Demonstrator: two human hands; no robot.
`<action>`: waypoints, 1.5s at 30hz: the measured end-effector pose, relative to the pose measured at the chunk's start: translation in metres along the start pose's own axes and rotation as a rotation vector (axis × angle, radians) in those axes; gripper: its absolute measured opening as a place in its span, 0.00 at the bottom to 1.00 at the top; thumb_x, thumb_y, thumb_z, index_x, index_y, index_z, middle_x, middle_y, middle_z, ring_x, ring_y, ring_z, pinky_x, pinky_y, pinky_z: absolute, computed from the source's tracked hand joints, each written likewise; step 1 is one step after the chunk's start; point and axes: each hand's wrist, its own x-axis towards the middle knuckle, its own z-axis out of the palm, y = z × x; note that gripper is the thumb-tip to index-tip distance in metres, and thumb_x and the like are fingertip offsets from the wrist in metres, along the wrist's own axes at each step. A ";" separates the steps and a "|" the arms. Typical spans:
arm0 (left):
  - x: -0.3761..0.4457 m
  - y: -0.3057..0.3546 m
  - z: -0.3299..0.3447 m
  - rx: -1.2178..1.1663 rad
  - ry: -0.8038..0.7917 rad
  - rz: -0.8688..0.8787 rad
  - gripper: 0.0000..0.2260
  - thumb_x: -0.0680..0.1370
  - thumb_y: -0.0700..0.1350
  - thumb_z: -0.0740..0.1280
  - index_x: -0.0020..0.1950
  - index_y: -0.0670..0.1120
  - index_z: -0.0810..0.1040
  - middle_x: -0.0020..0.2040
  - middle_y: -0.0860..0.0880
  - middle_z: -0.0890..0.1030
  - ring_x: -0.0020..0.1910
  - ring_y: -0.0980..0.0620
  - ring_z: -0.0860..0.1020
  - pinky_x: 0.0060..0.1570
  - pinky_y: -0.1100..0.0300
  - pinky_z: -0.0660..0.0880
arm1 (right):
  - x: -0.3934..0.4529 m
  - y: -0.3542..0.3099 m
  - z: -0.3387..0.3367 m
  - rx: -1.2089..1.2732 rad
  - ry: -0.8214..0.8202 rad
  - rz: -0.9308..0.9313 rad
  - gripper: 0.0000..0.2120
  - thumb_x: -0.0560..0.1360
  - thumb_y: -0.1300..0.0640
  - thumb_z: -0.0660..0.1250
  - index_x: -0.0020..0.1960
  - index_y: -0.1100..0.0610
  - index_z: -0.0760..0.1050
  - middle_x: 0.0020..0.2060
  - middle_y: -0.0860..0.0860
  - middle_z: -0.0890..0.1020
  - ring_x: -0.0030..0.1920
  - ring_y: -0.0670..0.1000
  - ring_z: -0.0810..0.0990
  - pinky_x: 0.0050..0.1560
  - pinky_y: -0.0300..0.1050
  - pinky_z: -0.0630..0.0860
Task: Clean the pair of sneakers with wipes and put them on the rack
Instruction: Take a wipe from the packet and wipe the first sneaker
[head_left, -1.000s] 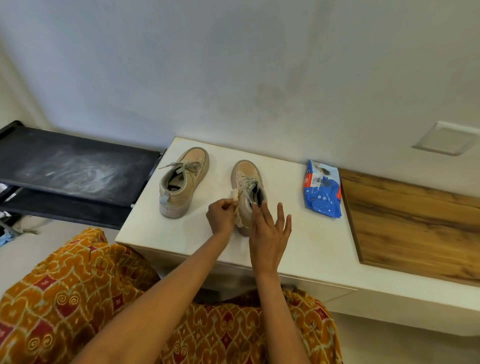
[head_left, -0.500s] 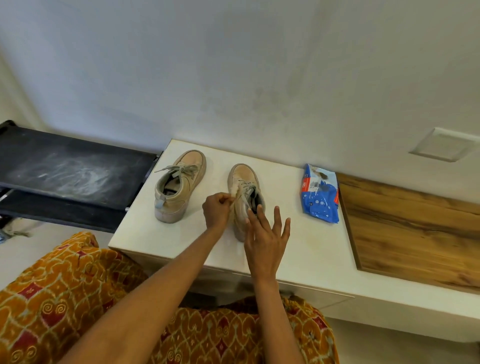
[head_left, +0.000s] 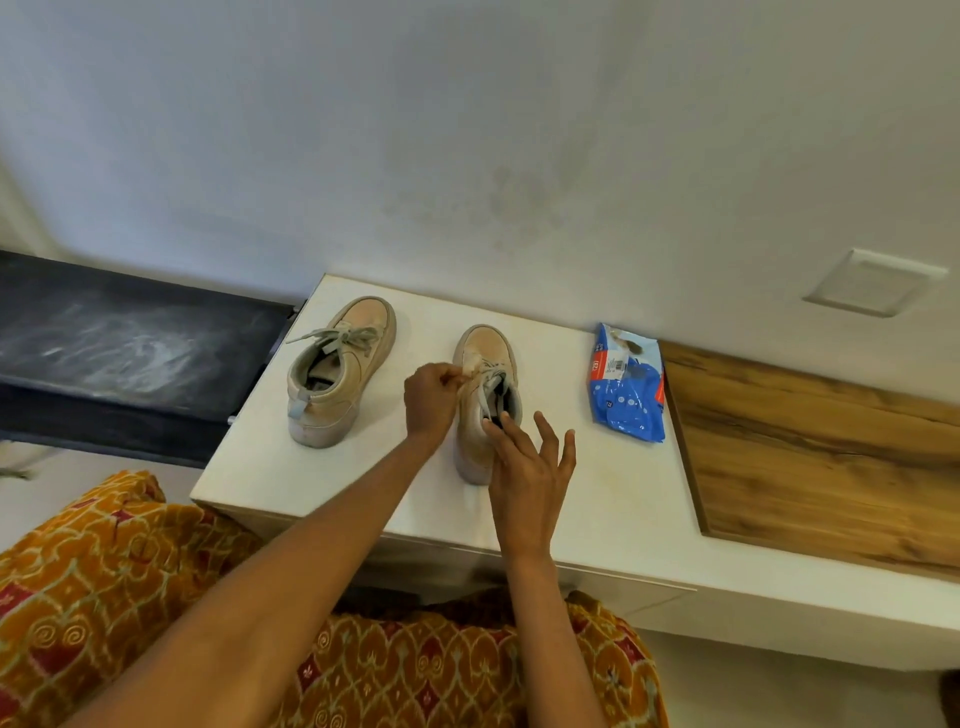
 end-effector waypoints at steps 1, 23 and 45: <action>0.012 0.003 0.003 0.039 -0.026 0.005 0.07 0.75 0.38 0.67 0.50 0.40 0.83 0.49 0.43 0.84 0.50 0.48 0.80 0.46 0.71 0.66 | 0.001 -0.001 -0.001 0.011 0.000 0.002 0.20 0.63 0.64 0.78 0.54 0.51 0.82 0.54 0.48 0.83 0.63 0.57 0.75 0.70 0.58 0.57; 0.008 0.020 0.012 0.048 0.029 0.045 0.08 0.76 0.37 0.66 0.51 0.40 0.83 0.51 0.43 0.82 0.50 0.46 0.79 0.45 0.71 0.65 | -0.003 0.021 -0.005 -0.044 0.045 0.041 0.16 0.72 0.60 0.69 0.59 0.56 0.78 0.56 0.54 0.81 0.61 0.57 0.76 0.69 0.60 0.61; -0.021 0.028 0.031 -0.073 -0.028 0.152 0.07 0.75 0.36 0.66 0.48 0.40 0.83 0.47 0.45 0.83 0.45 0.51 0.79 0.47 0.68 0.73 | 0.008 0.029 0.003 0.077 -0.002 0.132 0.22 0.64 0.63 0.77 0.57 0.58 0.79 0.52 0.55 0.83 0.61 0.56 0.75 0.71 0.57 0.57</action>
